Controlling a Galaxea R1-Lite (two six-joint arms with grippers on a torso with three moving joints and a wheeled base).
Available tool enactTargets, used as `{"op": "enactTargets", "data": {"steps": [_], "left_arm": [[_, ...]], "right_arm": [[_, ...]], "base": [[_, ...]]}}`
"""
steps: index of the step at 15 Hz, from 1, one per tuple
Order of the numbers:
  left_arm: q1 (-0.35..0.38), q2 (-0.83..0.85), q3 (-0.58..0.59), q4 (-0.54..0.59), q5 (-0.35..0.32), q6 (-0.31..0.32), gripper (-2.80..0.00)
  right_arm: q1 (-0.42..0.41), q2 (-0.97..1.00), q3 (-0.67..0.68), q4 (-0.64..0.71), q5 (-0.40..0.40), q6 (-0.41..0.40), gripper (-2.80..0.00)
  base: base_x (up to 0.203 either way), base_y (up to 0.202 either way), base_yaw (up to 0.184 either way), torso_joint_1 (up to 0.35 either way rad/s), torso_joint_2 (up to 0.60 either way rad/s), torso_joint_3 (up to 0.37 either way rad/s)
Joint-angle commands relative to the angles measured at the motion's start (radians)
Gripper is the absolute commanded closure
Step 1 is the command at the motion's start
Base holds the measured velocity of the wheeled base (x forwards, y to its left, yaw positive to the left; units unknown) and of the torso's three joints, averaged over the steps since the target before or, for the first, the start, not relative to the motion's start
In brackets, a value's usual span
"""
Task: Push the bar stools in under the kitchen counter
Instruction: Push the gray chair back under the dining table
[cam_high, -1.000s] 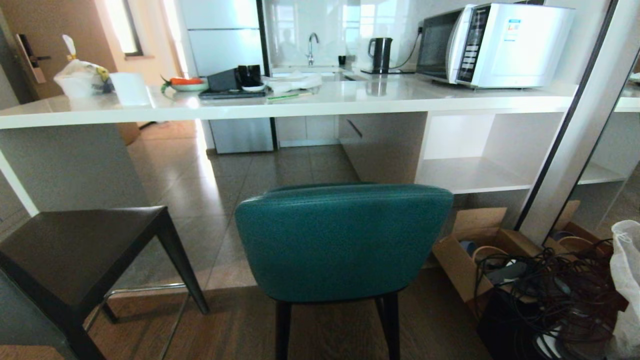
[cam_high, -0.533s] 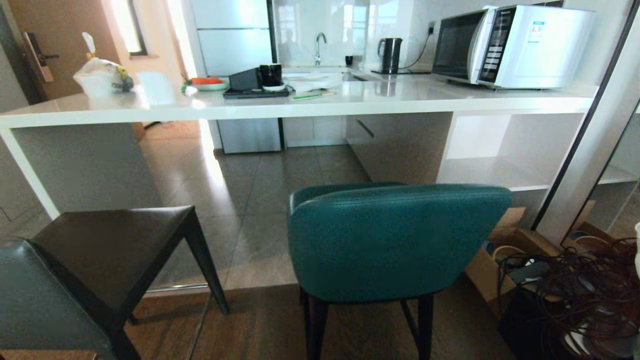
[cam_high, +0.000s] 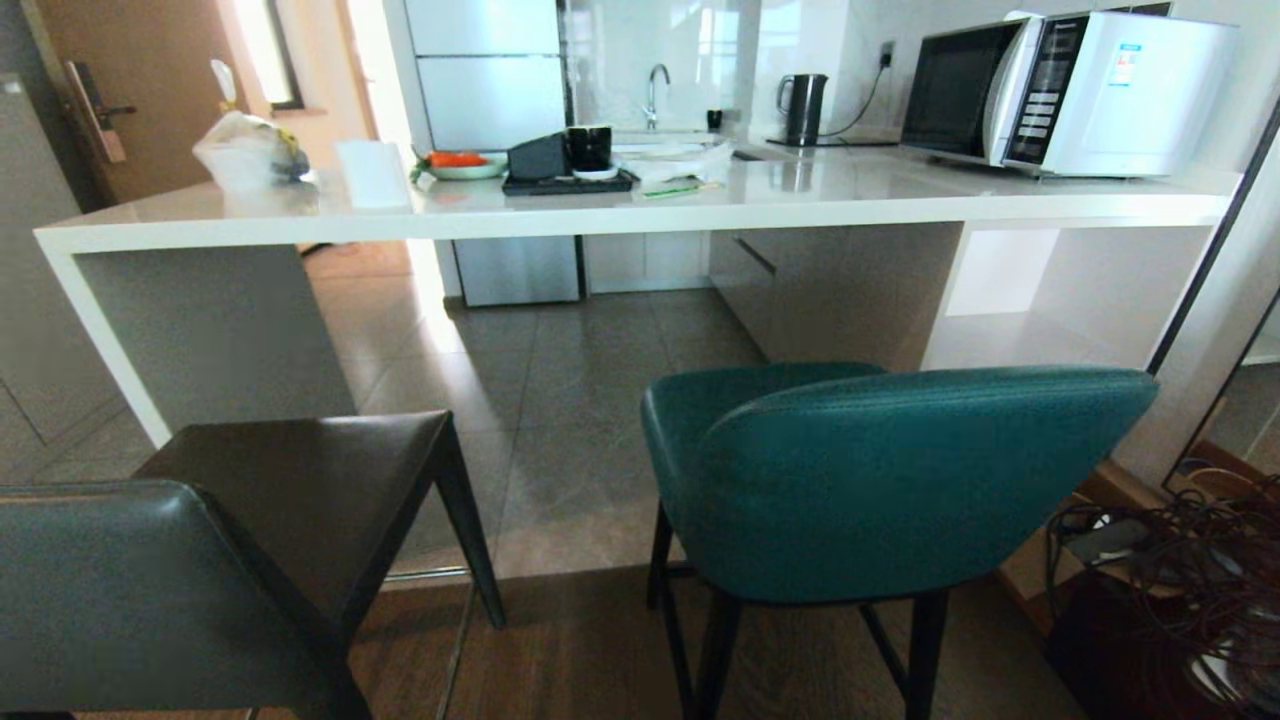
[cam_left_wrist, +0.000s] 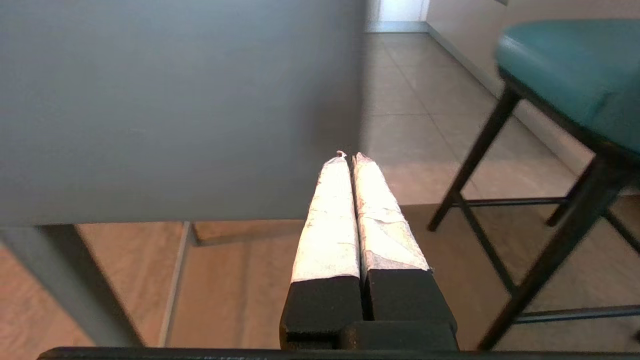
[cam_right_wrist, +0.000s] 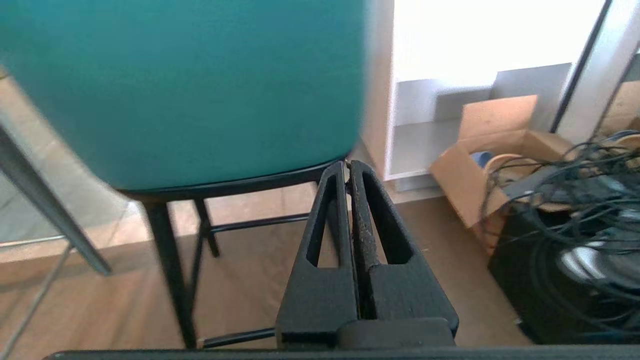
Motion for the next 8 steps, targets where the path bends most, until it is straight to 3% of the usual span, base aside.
{"op": "enactTargets", "data": {"steps": [1, 8], "left_arm": [[0.000, 0.001, 0.003, -0.001, 0.000, 0.000, 0.00], [0.000, 0.001, 0.003, -0.001, 0.000, 0.000, 0.00]], "right_arm": [[0.000, 0.001, 0.025, -0.001, 0.000, 0.000, 0.00], [0.000, 0.001, 0.025, -0.001, 0.000, 0.000, 0.00]], "base": [[0.000, 0.198, 0.000, 0.001, 0.01, 0.002], [0.000, 0.196, -0.001, 0.001, 0.00, 0.003]]}}
